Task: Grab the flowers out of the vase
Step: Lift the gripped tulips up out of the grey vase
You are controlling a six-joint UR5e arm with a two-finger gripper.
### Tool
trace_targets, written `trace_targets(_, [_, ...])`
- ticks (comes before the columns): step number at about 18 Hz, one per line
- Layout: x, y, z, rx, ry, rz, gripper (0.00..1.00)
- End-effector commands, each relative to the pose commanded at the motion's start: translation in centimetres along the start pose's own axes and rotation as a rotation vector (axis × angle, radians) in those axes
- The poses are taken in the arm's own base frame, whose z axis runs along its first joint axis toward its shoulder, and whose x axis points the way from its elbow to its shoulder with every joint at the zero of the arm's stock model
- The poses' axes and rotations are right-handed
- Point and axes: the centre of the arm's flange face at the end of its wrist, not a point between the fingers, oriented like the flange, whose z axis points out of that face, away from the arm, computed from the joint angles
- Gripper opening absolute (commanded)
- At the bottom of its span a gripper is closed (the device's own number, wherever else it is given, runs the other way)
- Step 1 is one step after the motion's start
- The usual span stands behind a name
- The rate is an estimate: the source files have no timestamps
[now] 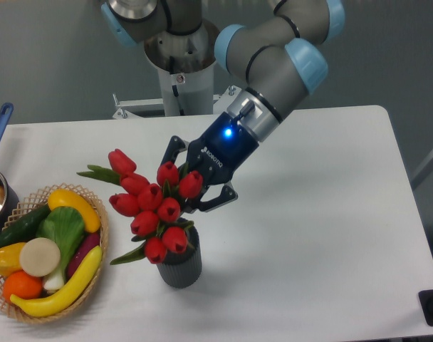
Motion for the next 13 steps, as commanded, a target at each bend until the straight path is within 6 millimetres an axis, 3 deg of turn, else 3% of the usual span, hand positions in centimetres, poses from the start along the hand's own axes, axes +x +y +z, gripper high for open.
trace_targets(8, [1.0, -5.8, -2.4, 0.049, -0.026, -0.015, 0.41])
trace_targets(13, [1.0, -7.9, -4.2, 0.061, -0.056, -0.039, 0.41])
